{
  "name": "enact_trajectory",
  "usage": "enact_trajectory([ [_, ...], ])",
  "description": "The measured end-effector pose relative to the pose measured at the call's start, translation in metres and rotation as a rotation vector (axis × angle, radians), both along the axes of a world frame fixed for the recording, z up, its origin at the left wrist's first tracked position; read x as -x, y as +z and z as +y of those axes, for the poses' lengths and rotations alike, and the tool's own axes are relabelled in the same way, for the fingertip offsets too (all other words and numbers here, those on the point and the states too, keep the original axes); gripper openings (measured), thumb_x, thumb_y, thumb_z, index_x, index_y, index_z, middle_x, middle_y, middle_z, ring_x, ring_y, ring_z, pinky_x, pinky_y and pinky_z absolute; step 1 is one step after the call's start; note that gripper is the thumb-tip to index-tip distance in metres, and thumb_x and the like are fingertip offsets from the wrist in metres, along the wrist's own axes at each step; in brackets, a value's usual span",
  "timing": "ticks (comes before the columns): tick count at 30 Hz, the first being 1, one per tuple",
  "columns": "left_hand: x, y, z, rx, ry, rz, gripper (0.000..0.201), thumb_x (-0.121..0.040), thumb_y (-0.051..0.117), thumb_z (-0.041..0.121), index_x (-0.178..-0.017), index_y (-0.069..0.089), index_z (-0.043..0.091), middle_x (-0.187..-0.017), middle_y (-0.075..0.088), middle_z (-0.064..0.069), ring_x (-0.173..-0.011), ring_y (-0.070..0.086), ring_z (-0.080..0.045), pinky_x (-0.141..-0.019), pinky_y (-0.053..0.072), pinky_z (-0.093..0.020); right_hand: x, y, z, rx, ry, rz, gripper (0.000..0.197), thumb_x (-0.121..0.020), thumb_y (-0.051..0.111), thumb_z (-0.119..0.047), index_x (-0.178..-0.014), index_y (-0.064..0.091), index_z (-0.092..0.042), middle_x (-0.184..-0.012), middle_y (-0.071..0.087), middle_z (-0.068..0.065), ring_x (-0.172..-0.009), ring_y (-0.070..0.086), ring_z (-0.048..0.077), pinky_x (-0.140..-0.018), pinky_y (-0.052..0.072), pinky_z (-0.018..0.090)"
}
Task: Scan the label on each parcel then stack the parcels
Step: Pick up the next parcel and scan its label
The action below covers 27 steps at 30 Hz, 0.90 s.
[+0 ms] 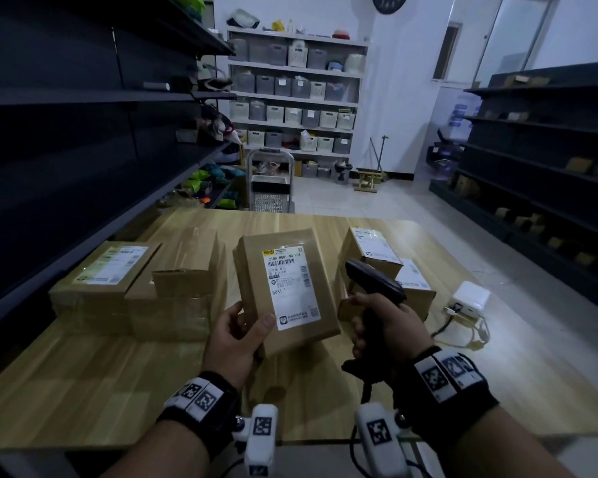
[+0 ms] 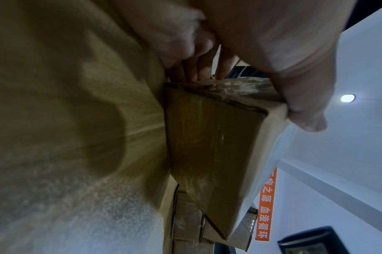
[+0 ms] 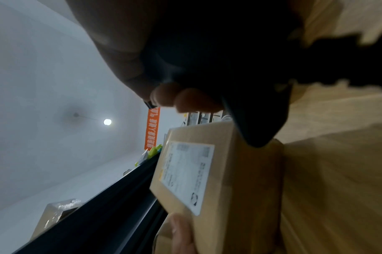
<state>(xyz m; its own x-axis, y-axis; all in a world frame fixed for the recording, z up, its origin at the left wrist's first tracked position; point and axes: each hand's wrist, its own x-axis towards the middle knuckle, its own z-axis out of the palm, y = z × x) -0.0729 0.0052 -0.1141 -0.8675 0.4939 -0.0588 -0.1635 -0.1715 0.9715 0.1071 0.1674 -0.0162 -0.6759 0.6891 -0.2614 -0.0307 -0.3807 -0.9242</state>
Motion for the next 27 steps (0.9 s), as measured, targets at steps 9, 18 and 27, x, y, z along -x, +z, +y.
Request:
enact_trajectory([
  [9,0.015,-0.002,0.014,0.083,0.083,-0.096,0.145,-0.029,0.097,0.086,-0.153,0.054,0.025,-0.132,0.077,-0.002,-0.118,0.076,-0.027,-0.110,0.058,-0.056,-0.009,-0.062,0.028,0.354,-0.060,0.303,0.033,-0.086,0.070,-0.036,-0.074,0.079,-0.007,-0.120,0.077,0.017,-0.108,0.072,0.035,-0.108,0.048,0.051],
  [18,0.042,0.028,0.057,0.185,-0.017,-0.126,0.100,-0.039,0.094,0.085,-0.113,0.070,0.022,-0.117,0.082,-0.017,-0.109,0.078,-0.047,-0.102,0.061,-0.069,-0.009,-0.079,0.037,0.454,0.004,0.387,0.033,-0.103,0.052,-0.040,-0.086,0.058,-0.012,-0.140,0.071,0.020,-0.136,0.064,0.034,-0.123,0.038,0.054],
  [27,0.047,0.045,0.089,0.349,-0.086,0.025,0.088,-0.063,0.060,0.098,-0.094,0.080,0.018,-0.103,0.085,-0.008,-0.103,0.079,-0.036,-0.110,0.058,-0.056,-0.007,-0.086,0.043,0.495,0.010,0.415,0.031,-0.103,0.054,-0.038,-0.097,0.062,-0.010,-0.140,0.070,0.023,-0.135,0.064,0.038,-0.126,0.035,0.055],
])
